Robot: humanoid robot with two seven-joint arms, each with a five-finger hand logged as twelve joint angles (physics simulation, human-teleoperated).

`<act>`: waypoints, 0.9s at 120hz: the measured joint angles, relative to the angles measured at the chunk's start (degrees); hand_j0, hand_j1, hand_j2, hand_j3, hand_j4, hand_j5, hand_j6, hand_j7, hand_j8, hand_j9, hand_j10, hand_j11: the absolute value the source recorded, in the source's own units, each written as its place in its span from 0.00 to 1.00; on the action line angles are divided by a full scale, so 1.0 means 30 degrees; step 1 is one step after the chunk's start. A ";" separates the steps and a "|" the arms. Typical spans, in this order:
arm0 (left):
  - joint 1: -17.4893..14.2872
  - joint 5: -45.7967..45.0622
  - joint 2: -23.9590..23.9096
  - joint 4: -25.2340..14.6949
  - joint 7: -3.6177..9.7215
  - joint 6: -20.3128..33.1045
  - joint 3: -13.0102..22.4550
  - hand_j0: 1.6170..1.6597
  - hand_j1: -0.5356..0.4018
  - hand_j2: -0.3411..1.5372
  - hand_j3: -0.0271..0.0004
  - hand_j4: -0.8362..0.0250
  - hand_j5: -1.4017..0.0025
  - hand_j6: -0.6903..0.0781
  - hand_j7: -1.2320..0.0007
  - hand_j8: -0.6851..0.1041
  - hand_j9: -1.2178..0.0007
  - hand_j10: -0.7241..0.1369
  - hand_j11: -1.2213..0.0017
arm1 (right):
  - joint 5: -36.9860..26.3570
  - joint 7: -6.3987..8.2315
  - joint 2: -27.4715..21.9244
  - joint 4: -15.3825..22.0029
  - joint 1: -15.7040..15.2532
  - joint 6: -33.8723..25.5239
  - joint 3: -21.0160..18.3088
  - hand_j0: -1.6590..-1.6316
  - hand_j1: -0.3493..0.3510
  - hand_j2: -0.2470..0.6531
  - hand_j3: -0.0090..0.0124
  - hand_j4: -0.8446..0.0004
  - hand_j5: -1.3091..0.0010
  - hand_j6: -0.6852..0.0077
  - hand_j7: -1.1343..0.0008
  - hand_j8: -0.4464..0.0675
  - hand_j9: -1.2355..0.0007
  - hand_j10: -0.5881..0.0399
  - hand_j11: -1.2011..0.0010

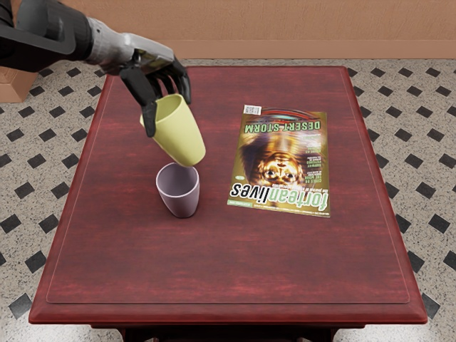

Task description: Pick up cup and place in cup with left hand

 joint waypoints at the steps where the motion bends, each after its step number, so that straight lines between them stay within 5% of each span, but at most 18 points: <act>1: 0.0004 -0.0022 0.0026 -0.0038 0.0000 -0.0001 0.0000 0.92 0.27 0.62 0.99 0.28 0.35 0.47 0.28 0.48 0.27 0.34 0.27 | 0.0000 0.0001 0.0000 0.0002 0.0000 0.0000 0.0000 0.04 0.00 0.27 0.42 1.00 1.00 0.99 1.00 0.87 1.00 0.94 1.00; 41: 0.0156 -0.0771 0.1014 -0.0741 -0.0001 -0.0005 0.0477 0.92 0.29 0.62 0.99 0.25 0.34 0.45 0.26 0.45 0.26 0.31 0.25 | 0.0000 -0.0005 0.0000 0.0114 0.0020 0.0000 0.0000 0.04 0.00 0.27 0.42 1.00 1.00 0.99 1.00 0.87 1.00 0.94 1.00; 48: 0.0156 -0.0933 0.1025 -0.0849 -0.0001 0.0006 0.0512 0.92 0.30 0.61 0.99 0.25 0.34 0.38 0.25 0.48 0.25 0.32 0.24 | 0.0000 -0.0004 0.0000 0.0148 0.0023 0.0000 0.0000 0.04 0.00 0.27 0.42 1.00 1.00 0.99 1.00 0.87 1.00 0.94 1.00; 78: 0.0374 -0.1282 0.1334 -0.0944 0.0003 -0.0030 0.0566 0.84 0.19 0.79 0.99 0.20 0.30 0.36 0.22 0.35 0.22 0.21 0.21 | 0.0000 -0.0003 0.0000 0.0230 0.0028 0.0000 0.0000 0.04 0.00 0.27 0.42 1.00 1.00 0.99 1.00 0.87 1.00 0.94 1.00; 79: 0.0381 -0.1287 0.1327 -0.0942 0.0000 0.0001 0.0572 0.93 0.21 0.82 0.99 0.18 0.31 0.33 0.23 0.34 0.23 0.20 0.22 | 0.0000 -0.0004 0.0000 0.0230 0.0028 0.0000 0.0000 0.04 0.00 0.27 0.42 1.00 1.00 0.99 1.00 0.87 1.00 0.94 1.00; 108: 0.0341 -0.1194 0.1115 -0.0812 0.0003 0.0058 0.1180 0.95 0.05 0.45 0.99 0.12 0.30 0.05 0.21 0.05 0.20 0.04 0.20 | 0.0000 -0.0001 0.0000 0.0237 0.0066 0.0000 0.0000 0.04 0.00 0.27 0.42 1.00 1.00 0.99 1.00 0.87 1.00 0.94 1.00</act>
